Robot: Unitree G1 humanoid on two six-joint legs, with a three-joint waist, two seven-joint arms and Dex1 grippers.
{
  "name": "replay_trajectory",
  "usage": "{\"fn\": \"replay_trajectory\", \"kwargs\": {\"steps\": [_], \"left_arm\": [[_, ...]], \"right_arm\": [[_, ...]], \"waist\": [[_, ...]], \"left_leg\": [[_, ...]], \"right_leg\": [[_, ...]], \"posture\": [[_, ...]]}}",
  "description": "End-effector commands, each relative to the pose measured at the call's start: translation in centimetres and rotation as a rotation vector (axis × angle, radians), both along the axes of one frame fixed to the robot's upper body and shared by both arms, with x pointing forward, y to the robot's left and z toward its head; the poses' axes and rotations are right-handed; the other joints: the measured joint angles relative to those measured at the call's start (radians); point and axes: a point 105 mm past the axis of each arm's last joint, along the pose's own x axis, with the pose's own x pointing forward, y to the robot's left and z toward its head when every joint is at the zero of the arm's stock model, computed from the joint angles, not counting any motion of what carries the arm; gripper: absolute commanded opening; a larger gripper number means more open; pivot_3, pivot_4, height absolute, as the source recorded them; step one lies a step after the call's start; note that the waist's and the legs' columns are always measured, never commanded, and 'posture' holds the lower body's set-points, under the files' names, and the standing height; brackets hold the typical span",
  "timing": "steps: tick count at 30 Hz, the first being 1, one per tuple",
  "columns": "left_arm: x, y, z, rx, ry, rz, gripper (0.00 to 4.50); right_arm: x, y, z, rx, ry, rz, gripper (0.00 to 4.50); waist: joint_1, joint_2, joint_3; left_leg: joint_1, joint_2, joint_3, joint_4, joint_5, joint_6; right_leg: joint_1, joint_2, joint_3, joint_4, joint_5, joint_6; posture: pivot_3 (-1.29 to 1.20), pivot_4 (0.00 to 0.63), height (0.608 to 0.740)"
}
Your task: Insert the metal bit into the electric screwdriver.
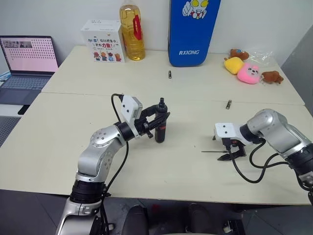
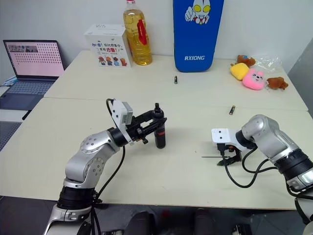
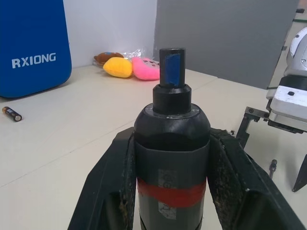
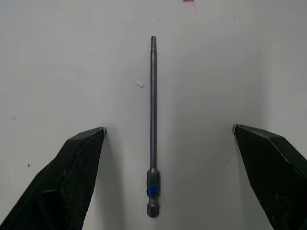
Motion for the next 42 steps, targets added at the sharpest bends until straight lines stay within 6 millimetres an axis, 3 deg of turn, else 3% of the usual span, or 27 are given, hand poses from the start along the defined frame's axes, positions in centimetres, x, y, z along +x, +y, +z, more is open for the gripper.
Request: {"fn": "replay_trajectory", "kwargs": {"steps": [1, 4, 11, 21, 27, 32, 34, 36, 38, 39, 40, 42], "left_arm": [[-0.4, 0.0, 0.4, 0.000, -0.010, -0.003, 1.67], [-0.2, 0.1, 0.5, 0.002, -0.011, 0.000, 1.67], [-0.1, -0.1, 0.8, -0.003, -0.012, -0.003, 1.67], [0.2, -0.4, 1.3, -0.044, 0.005, -0.003, 1.67], [0.3, -0.2, 1.3, -0.037, 0.001, 0.007, 1.67], [0.3, 0.3, 1.3, -0.033, -0.005, 0.027, 1.67], [0.4, 0.4, 1.3, -0.035, -0.006, 0.033, 1.67], [0.5, 0.6, 1.4, -0.041, -0.009, 0.049, 1.67], [0.6, 0.8, 1.4, -0.044, -0.010, 0.062, 1.67], [0.7, 0.8, 1.3, -0.045, -0.008, 0.065, 1.67], [0.7, 0.8, 1.3, -0.046, -0.007, 0.066, 1.67], [0.8, 0.7, 1.1, -0.041, -0.003, 0.062, 1.67]], "right_arm": [[-0.2, 0.0, -0.9, -0.012, 0.013, -0.005, 4.31], [-0.8, 0.1, -1.5, -0.017, 0.023, 0.012, 3.91], [-1.6, -0.1, -2.3, -0.021, 0.046, 0.006, 2.22], [0.2, -0.4, -2.3, -0.009, 0.028, -0.059, 0.02], [-1.5, 0.4, -1.8, 0.021, 0.072, 0.004, 0.02], [-2.1, 1.4, 0.4, 0.118, 0.036, -0.038, 0.02], [-2.2, 1.8, 1.5, 0.171, 0.027, -0.064, 0.02], [-1.5, 3.1, 5.5, 0.354, -0.042, -0.122, 0.02], [0.2, 4.4, 10.9, 0.612, -0.152, -0.268, 0.02], [1.4, 5.7, 15.4, 0.871, -0.241, -0.400, 0.02], [1.8, 6.2, 17.9, 1.047, -0.249, -0.501, 0.02], [1.6, 7.3, 19.9, 1.250, -0.195, -0.644, 0.02]], "waist": [[0.000, 0.000, 0.000], [0.000, -0.001, -0.001], [-0.001, -0.005, -0.004], [-0.001, -0.008, -0.006], [0.001, -0.008, -0.006], [0.002, -0.007, -0.005], [0.002, -0.007, -0.004], [0.001, -0.005, -0.003], [-0.006, -0.004, -0.002], [-0.008, -0.003, -0.001], [-0.015, -0.001, -0.001], [-0.014, 0.002, -0.002]], "left_leg": [[0.000, 0.000, 0.000, 0.000, 0.000, 0.000], [0.001, 0.000, 0.000, 0.000, 0.000, 0.000], [0.003, 0.000, 0.000, -0.001, 0.000, 0.000], [0.006, 0.000, 0.000, -0.001, 0.000, 0.000], [0.007, 0.000, 0.000, -0.001, 0.000, 0.000], [0.006, 0.000, 0.000, -0.002, -0.001, 0.000], [0.005, 0.000, 0.000, -0.002, -0.001, -0.001], [0.005, 0.000, 0.001, -0.002, -0.001, -0.001], [0.003, 0.000, 0.001, -0.001, -0.001, -0.001], [0.003, 0.000, 0.001, -0.001, -0.001, -0.001], [0.003, 0.000, 0.001, -0.001, -0.001, -0.001], [0.003, 0.002, 0.000, -0.003, 0.000, -0.002]], "right_leg": [[0.000, 0.000, 0.000, 0.000, 0.000, 0.000], [0.001, 0.000, 0.000, 0.000, 0.000, 0.000], [0.002, 0.000, 0.000, 0.000, 0.000, 0.000], [0.005, 0.000, 0.000, 0.000, 0.000, 0.000], [0.007, 0.000, 0.000, 0.000, 0.000, 0.000], [0.006, 0.000, 0.000, -0.002, 0.000, 0.000], [0.005, 0.000, 0.000, -0.002, 0.000, 0.000], [0.004, 0.000, 0.001, -0.001, 0.000, 0.000], [0.002, 0.000, 0.002, 0.000, 0.000, 0.000], [0.001, 0.000, 0.002, 0.001, 0.000, -0.001], [0.000, 0.000, 0.003, 0.002, 0.000, -0.001], [-0.001, 0.002, 0.002, 0.004, 0.000, -0.001]], "posture": [[0.00, 0.150, 0.740], [0.00, 0.150, 0.740], [0.00, 0.150, 0.740], [0.00, 0.150, 0.740], [0.00, 0.150, 0.740], [0.00, 0.150, 0.740], [0.00, 0.150, 0.740], [0.00, 0.150, 0.740], [0.00, 0.150, 0.740], [0.00, 0.150, 0.740], [0.00, 0.150, 0.740], [0.00, 0.150, 0.740]]}}
